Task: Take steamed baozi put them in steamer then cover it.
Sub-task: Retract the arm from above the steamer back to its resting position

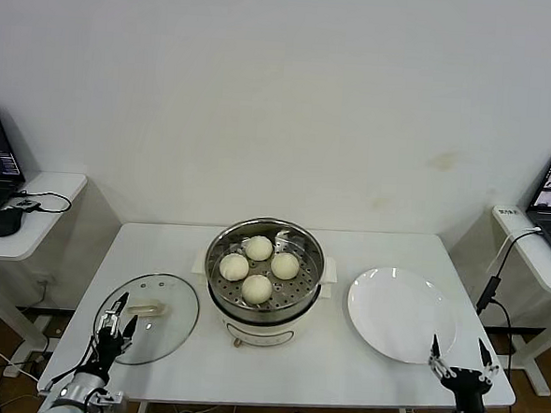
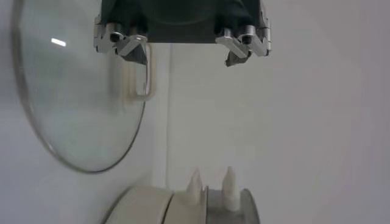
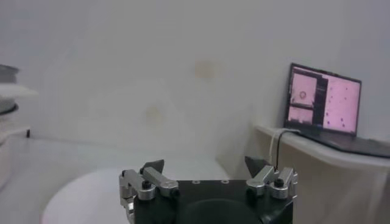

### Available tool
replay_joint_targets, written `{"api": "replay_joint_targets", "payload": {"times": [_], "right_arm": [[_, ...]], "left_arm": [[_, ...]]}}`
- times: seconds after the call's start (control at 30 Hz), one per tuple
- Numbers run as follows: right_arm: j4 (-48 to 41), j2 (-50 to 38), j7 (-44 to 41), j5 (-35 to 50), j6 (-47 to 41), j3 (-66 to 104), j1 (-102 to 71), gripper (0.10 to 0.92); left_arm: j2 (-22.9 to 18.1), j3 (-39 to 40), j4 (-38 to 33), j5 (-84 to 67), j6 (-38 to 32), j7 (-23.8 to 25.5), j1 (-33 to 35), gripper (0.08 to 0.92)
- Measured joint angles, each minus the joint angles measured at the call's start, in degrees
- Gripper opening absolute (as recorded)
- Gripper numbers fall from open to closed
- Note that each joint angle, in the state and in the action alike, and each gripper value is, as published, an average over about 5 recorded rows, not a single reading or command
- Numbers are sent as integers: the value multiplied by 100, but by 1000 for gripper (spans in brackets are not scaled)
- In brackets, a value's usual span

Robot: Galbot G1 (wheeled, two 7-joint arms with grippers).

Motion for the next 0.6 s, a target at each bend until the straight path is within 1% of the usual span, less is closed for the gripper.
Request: {"api": "replay_joint_targets", "payload": {"times": [0.6], "right_arm": [[-81,115,21,-230,22,81,-114,823]], "left_arm": [[-72,257,799,284,-22,10,-814,823]]}}
